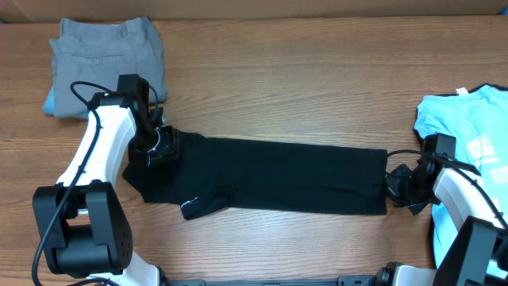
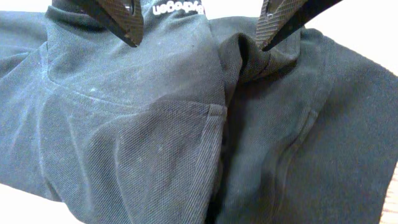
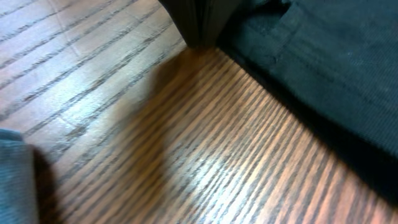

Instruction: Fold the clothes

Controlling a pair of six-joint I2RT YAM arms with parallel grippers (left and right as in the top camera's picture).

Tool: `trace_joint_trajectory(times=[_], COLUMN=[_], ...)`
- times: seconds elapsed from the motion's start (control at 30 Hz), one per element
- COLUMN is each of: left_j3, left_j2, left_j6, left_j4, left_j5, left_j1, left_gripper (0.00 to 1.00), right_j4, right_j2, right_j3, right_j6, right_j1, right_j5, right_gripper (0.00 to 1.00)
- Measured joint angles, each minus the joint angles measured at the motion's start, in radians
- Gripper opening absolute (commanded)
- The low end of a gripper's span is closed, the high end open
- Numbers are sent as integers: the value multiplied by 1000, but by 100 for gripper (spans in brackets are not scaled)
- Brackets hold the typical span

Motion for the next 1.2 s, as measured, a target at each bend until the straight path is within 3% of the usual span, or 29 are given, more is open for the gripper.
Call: trace_joint_trajectory(times=[0.27, 0.33, 0.37, 0.4, 0.57, 0.8, 0.87, 0.93, 1.0, 1.03, 1.07, 1.13, 1.2], left_j3=[-32, -59, -76, -98, -137, -107, -83, -59, -45, -43, -42, -42, -42], left_j2=[0, 0, 0, 0, 0, 0, 0, 0, 0, 0, 0, 0, 0], left_j6=[42, 51, 58, 65, 76, 77, 77, 82, 83, 90, 91, 92, 92], left_j4=[121, 153, 164, 177, 199, 191, 186, 186, 185, 181, 169, 138, 112], left_j5=[-1, -1, 0, 2, 45, 57, 57, 55, 53, 51, 51, 51, 51], left_j1=[0, 0, 0, 0, 0, 9, 16, 24, 31, 34, 35, 35, 35], left_gripper=[63, 55, 43, 19, 4, 5, 13, 24, 54, 63, 65, 63, 50], right_j4=[-8, -8, -8, -9, -4, -3, -3, -3, -3, -3, -4, -3, -3], right_j2=[0, 0, 0, 0, 0, 0, 0, 0, 0, 0, 0, 0, 0], right_j3=[0, 0, 0, 0, 0, 0, 0, 0, 0, 0, 0, 0, 0], right_j6=[35, 36, 38, 40, 42, 42, 42, 43, 43, 43, 43, 42, 42], right_j1=[0, 0, 0, 0, 0, 0, 0, 0, 0, 0, 0, 0, 0], right_j5=[47, 50, 50, 50, 50, 49, 46, 45, 42, 42, 42, 42, 42], right_gripper=[4, 4, 4, 4, 4, 4, 4, 4, 4, 4, 4, 4, 4])
